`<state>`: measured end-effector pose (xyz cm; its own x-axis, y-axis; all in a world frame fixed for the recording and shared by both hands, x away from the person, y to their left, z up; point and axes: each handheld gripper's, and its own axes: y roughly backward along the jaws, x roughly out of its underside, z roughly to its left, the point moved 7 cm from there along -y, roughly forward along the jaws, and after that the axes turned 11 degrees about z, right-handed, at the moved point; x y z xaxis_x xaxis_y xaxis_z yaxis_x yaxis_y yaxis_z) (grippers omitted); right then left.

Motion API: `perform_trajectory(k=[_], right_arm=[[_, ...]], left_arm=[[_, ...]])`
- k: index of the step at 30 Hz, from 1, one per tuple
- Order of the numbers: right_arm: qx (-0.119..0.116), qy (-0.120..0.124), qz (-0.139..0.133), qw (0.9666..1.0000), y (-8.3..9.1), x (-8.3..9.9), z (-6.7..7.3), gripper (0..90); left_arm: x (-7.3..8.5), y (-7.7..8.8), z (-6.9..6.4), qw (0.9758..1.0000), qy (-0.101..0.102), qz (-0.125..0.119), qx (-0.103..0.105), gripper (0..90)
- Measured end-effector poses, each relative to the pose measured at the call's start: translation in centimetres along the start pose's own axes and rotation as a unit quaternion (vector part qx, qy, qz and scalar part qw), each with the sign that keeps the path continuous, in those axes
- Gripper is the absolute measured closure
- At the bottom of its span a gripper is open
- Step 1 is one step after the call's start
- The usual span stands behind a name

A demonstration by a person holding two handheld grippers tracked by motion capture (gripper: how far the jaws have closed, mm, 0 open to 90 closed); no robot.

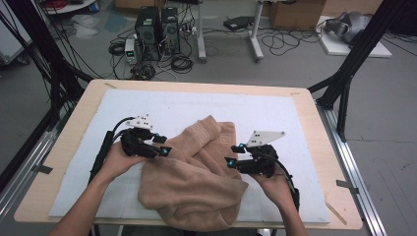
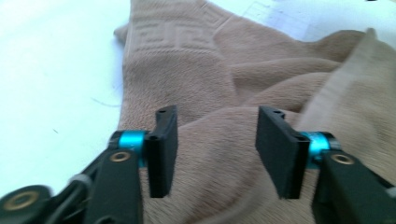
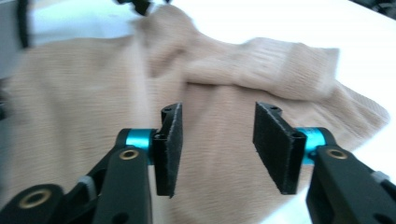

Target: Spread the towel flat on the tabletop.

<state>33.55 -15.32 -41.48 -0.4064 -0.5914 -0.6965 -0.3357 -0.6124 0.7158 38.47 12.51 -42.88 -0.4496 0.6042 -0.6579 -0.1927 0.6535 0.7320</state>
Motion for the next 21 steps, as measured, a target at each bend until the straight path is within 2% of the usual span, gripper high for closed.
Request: perform_trajectory(k=[1, 3, 6, 7, 10, 13, 16, 18, 21], right_arm=[[0.001, -0.003, 0.005, 1.0000, -0.6, 0.1, -0.6, 50.9], [0.006, -0.010, 0.019, 0.9997, -2.1, 0.4, -1.6, 50.2], [0.020, -0.005, 0.055, 0.9982, -4.2, 1.2, -2.8, 50.4], [0.023, -0.006, 0.062, 0.9978, -4.8, 1.3, -3.1, 50.7], [0.023, -0.016, 0.080, 0.9964, -6.0, 1.9, -3.9, 52.6], [0.027, -0.023, 0.092, 0.9951, -6.6, 2.2, -4.4, 55.3], [0.028, -0.026, 0.105, 0.9937, -7.1, 2.7, -4.8, 58.7], [0.030, -0.028, 0.107, 0.9934, -7.4, 2.8, -4.8, 60.6], [0.035, -0.026, 0.108, 0.9932, -7.4, 2.8, -4.7, 68.2]], left_arm=[[0.0, -0.4, 0.3, 0.9999, 0.007, -0.002, 0.009, 43.8], [0.4, -1.3, 0.9, 0.9998, 0.008, 0.016, 0.008, 41.5], [1.1, -2.4, 1.5, 0.9988, 0.019, 0.043, 0.011, 42.3], [1.2, -2.6, 1.5, 0.9986, 0.017, 0.049, 0.014, 43.6], [1.4, -3.1, 1.4, 0.9979, 0.004, 0.062, 0.016, 52.0], [1.8, -3.6, 1.6, 0.9970, 0.003, 0.076, 0.017, 60.5], [1.8, -3.8, 1.5, 0.9968, 0.001, 0.077, 0.017, 69.8], [1.8, -3.9, 1.4, 0.9965, -0.006, 0.082, 0.009, 75.1], [1.8, -3.8, 1.1, 0.9963, -0.012, 0.085, -0.003, 80.5]])
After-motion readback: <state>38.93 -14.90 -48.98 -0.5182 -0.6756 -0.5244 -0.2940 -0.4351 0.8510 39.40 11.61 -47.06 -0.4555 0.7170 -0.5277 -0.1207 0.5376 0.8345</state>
